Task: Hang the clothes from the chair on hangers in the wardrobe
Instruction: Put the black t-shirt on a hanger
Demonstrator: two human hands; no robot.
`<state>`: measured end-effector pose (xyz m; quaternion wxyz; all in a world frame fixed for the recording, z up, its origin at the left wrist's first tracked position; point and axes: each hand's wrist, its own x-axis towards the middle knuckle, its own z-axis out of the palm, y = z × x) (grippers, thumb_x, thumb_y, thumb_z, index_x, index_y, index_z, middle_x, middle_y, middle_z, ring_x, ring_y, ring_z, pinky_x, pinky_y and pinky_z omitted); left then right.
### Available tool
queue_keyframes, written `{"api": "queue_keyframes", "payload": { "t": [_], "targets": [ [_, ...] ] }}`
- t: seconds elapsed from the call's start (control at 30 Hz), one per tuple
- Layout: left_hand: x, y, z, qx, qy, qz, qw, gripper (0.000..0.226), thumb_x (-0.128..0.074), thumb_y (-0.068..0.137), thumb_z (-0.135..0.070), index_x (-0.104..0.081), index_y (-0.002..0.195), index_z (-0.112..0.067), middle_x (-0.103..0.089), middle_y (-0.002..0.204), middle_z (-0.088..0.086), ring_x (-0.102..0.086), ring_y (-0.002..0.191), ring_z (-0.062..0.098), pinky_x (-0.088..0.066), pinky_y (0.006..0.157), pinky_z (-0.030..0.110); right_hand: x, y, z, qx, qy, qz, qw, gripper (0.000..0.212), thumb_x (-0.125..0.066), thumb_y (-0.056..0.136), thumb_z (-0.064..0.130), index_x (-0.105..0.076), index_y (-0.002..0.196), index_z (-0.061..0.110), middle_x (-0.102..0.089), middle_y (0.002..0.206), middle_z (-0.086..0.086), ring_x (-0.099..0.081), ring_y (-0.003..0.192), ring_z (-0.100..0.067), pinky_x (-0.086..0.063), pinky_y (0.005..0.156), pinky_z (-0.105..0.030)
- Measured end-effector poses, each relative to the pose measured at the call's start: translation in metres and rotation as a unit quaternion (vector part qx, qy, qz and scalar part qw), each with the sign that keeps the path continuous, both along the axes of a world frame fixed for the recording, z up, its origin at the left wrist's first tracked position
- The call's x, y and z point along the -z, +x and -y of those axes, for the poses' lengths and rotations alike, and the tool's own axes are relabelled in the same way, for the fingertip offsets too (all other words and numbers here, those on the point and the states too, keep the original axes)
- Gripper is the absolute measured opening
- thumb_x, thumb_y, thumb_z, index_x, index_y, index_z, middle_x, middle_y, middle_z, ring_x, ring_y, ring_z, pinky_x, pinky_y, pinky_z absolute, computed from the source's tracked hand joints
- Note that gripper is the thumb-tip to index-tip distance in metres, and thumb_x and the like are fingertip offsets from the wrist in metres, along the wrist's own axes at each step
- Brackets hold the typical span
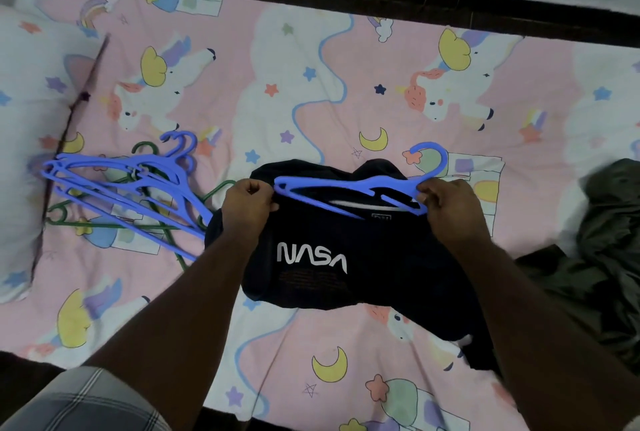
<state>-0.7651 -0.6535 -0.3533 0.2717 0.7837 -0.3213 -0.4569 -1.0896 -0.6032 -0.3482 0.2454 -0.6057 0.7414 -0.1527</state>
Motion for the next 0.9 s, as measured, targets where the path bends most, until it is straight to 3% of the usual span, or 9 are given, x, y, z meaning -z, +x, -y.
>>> {"api": "queue_keyframes", "payload": {
  "t": [0.13,0.3,0.37,0.4,0.47,0.57,0.63,0.7,0.9],
  "targets": [
    [-0.014,0.0,0.005,0.055,-0.029,0.035,0.997,0.008,-0.062,0.09,-0.018,-0.067,0.085,-0.014,-0.071,0.073,0.0,-0.069,0.06,0.012,-0.059,0.071,0.034,0.0,0.004,-0.007,-0.017,0.021,-0.03,0.999,0.015,-0.056,0.096,0.009,-0.069,0.104,0.006,-0.054,0.08,-0.016,-0.052,0.083,-0.034,-0.045,0.069,-0.039],
    [-0.041,-0.02,0.001,0.242,0.059,-0.155,0.956,0.013,-0.06,0.094,-0.012,-0.07,0.087,-0.01,-0.071,0.073,0.005,-0.064,0.061,0.015,-0.043,0.055,0.022,0.002,0.028,-0.001,-0.045,0.003,0.002,0.999,0.014,-0.054,0.093,0.005,-0.068,0.097,0.008,-0.065,0.078,-0.013,-0.056,0.078,-0.035,-0.049,0.065,-0.041],
    [-0.043,-0.016,-0.003,0.208,0.053,-0.173,0.961,0.015,-0.06,0.096,-0.016,-0.073,0.09,-0.011,-0.07,0.076,0.004,-0.062,0.063,0.014,-0.042,0.055,0.021,0.001,0.035,0.002,-0.044,0.006,0.021,0.999,0.013,-0.054,0.094,0.007,-0.067,0.093,0.011,-0.068,0.08,-0.009,-0.059,0.077,-0.034,-0.052,0.067,-0.042],
    [-0.039,-0.01,-0.004,0.175,0.019,-0.132,0.976,0.014,-0.06,0.096,-0.015,-0.073,0.091,-0.015,-0.07,0.078,0.0,-0.062,0.066,0.013,-0.044,0.057,0.02,0.0,0.038,0.003,-0.045,0.008,0.028,0.999,0.014,-0.054,0.093,0.007,-0.067,0.093,0.011,-0.069,0.081,-0.006,-0.061,0.079,-0.034,-0.054,0.069,-0.044],
    [-0.028,0.005,-0.005,0.177,-0.054,0.058,0.981,0.014,-0.061,0.096,-0.015,-0.073,0.1,-0.022,-0.071,0.091,-0.009,-0.064,0.081,0.009,-0.046,0.073,0.02,-0.005,0.041,0.004,-0.049,0.0,0.046,0.998,0.017,-0.053,0.091,0.003,-0.069,0.092,0.009,-0.068,0.081,-0.001,-0.062,0.081,-0.032,-0.056,0.072,-0.046],
    [-0.018,0.017,-0.005,0.335,-0.073,0.226,0.912,0.029,-0.062,0.093,-0.031,-0.071,0.12,-0.028,-0.069,0.12,-0.006,-0.062,0.112,0.018,-0.048,0.099,0.037,-0.013,0.046,0.004,-0.048,-0.009,0.059,0.997,0.017,-0.054,0.091,0.001,-0.07,0.093,0.007,-0.066,0.081,-0.001,-0.062,0.081,-0.029,-0.056,0.074,-0.045],
    [-0.021,0.014,-0.005,0.416,-0.065,0.236,0.876,0.037,-0.06,0.09,-0.041,-0.067,0.126,-0.035,-0.065,0.13,-0.011,-0.057,0.124,0.017,-0.045,0.103,0.048,-0.019,0.049,0.006,-0.044,-0.012,0.065,0.997,0.017,-0.053,0.092,0.001,-0.069,0.095,0.008,-0.069,0.083,-0.001,-0.063,0.083,-0.028,-0.055,0.074,-0.043],
    [-0.027,0.006,-0.005,0.458,-0.082,0.237,0.853,0.037,-0.062,0.093,-0.038,-0.065,0.129,-0.036,-0.065,0.131,-0.013,-0.055,0.127,0.015,-0.043,0.105,0.047,-0.028,0.053,0.008,-0.042,-0.018,0.071,0.996,0.019,-0.053,0.092,0.001,-0.068,0.097,0.01,-0.07,0.084,0.003,-0.062,0.084,-0.025,-0.053,0.074,-0.038],
    [-0.069,-0.001,0.005,0.45,-0.109,0.17,0.87,0.016,-0.06,0.096,-0.024,-0.07,0.108,-0.027,-0.068,0.097,-0.014,-0.061,0.092,0.014,-0.044,0.08,0.03,-0.079,0.056,0.02,-0.021,-0.03,0.102,0.994,0.017,-0.059,0.096,0.009,-0.071,0.107,0.012,-0.07,0.091,0.003,-0.062,0.086,-0.015,-0.043,0.072,-0.024]
  ]
}}
